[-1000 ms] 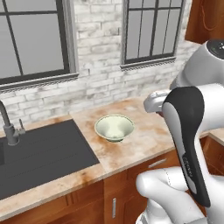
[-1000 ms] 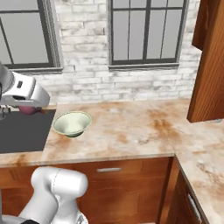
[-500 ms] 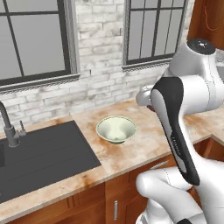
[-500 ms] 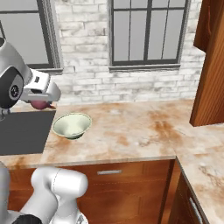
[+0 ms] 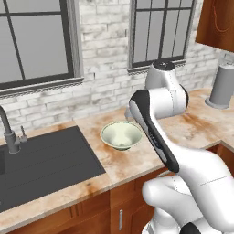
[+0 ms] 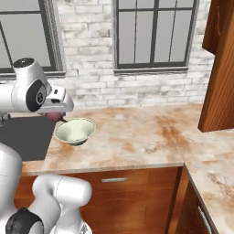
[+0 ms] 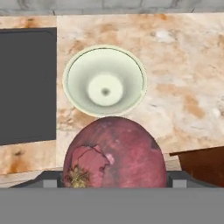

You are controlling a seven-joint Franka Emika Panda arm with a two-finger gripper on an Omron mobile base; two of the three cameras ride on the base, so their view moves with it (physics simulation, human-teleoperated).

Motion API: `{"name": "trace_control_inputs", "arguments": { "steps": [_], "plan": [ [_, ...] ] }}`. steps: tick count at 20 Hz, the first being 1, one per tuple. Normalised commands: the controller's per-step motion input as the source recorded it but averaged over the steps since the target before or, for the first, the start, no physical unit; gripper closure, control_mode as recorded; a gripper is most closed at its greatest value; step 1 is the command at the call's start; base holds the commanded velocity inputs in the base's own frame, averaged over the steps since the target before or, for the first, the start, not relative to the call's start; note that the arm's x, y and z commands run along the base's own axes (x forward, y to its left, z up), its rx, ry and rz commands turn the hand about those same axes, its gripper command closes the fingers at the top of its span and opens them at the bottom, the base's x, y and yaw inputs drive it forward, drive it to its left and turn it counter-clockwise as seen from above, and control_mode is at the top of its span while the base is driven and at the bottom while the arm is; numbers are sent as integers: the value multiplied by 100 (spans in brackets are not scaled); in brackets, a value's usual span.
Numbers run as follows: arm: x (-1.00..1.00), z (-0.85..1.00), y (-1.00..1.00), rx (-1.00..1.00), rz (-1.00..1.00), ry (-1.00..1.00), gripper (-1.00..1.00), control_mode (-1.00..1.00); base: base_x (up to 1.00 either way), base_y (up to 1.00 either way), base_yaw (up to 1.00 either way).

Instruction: Pick the onions from the cabinet and place them in one bowl. Pick the cucumber from the sink and place it in the other bowl.

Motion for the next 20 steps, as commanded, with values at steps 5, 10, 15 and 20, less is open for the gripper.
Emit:
{"name": "trace_control_inputs", "arguments": {
  "steps": [5, 10, 15, 20],
  "plan": [
    [62, -45, 0, -1, 9, -12, 100, -100, 0, 0, 0],
    [63, -53, 20, -1, 1, -9, 100, -100, 0, 0, 0],
    [81, -49, 25, 0, 0, 5, 100, -100, 0, 0, 0],
    [63, -46, 9, 0, -2, 9, 100, -100, 0, 0, 0]
  ]
}}
